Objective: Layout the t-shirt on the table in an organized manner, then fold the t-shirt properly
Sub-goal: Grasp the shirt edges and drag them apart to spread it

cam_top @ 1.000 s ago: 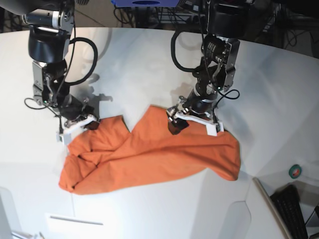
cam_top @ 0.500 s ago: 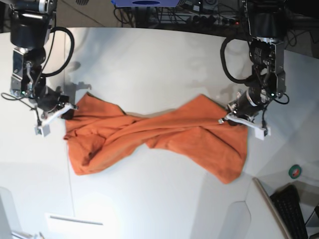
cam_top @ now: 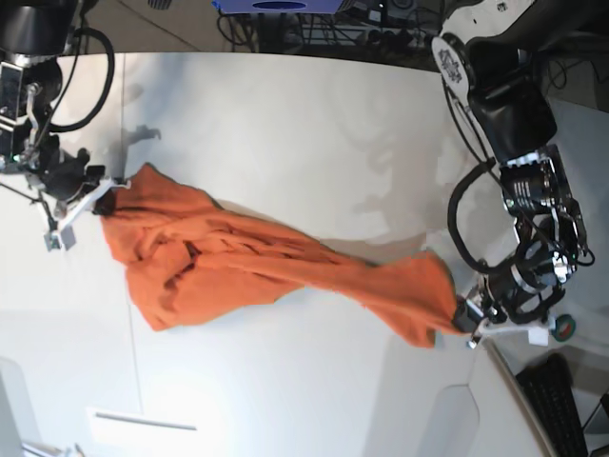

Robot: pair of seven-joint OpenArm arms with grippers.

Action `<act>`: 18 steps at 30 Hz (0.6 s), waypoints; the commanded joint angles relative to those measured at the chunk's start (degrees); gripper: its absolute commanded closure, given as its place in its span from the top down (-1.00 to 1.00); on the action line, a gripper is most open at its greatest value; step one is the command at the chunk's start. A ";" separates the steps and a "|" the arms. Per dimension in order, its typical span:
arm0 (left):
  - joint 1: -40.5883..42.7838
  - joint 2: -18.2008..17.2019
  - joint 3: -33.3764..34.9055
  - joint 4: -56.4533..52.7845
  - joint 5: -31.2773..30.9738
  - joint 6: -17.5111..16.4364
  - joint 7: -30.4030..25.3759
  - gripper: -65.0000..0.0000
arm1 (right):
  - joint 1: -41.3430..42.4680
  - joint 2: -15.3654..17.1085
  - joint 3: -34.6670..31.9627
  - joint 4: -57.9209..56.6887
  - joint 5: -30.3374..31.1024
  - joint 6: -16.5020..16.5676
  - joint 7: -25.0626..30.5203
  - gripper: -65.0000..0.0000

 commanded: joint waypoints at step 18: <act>-13.86 7.92 0.39 -6.15 -1.75 6.37 -7.43 -1.00 | -5.16 9.92 0.35 5.97 0.72 0.21 -3.56 -1.00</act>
